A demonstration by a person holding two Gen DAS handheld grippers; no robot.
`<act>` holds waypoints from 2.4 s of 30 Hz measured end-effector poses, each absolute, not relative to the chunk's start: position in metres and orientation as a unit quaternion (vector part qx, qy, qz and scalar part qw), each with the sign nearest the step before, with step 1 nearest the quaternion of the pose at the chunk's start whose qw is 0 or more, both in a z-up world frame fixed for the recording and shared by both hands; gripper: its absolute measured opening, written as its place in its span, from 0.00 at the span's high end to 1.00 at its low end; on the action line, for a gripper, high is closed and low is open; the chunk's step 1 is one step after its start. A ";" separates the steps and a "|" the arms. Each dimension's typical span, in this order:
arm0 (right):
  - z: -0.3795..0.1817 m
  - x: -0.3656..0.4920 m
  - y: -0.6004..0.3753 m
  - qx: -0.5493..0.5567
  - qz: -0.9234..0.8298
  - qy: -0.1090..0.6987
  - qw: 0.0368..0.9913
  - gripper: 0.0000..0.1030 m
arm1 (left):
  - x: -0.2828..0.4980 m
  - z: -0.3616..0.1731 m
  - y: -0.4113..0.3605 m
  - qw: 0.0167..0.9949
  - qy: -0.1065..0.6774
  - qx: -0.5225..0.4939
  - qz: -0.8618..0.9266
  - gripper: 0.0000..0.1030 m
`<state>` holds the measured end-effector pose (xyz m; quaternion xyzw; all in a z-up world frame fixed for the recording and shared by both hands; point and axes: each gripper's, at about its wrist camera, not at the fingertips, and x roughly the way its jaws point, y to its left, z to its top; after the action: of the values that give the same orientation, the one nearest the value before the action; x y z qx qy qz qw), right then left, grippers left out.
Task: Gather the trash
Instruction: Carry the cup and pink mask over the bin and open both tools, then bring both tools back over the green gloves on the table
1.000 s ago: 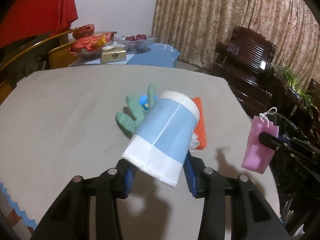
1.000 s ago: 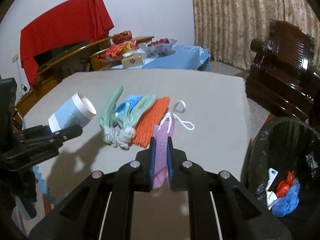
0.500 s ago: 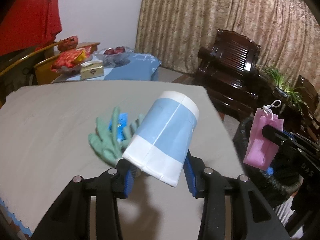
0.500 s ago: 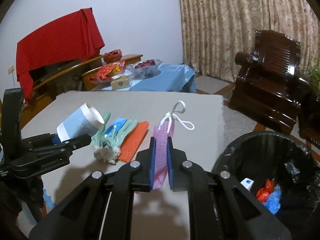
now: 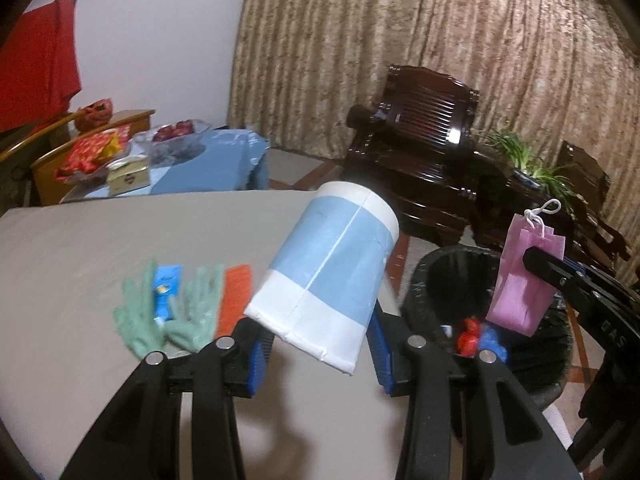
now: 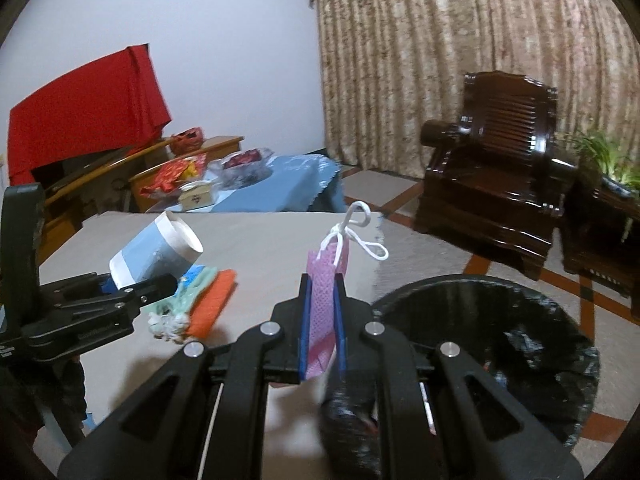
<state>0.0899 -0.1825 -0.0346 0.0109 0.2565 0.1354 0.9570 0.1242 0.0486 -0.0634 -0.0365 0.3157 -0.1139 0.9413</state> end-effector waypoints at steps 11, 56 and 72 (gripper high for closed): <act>-0.034 0.081 -0.251 0.022 0.072 0.251 0.965 0.90 | 0.136 -0.058 -0.024 0.935 0.310 -0.016 -0.174 0.59; -0.107 0.099 -0.373 0.045 -0.031 0.317 0.947 0.76 | 0.182 -0.115 -0.186 0.891 0.363 0.023 -0.271 0.39; -0.106 0.077 -0.363 0.044 -0.052 0.315 0.947 0.07 | 0.165 -0.098 -0.140 0.904 0.346 0.010 -0.252 0.11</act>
<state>0.0773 -0.3627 -0.1065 0.0441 0.3149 -0.0524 0.9466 0.1653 -0.1403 -0.0978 0.0104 0.3458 -0.2520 0.9038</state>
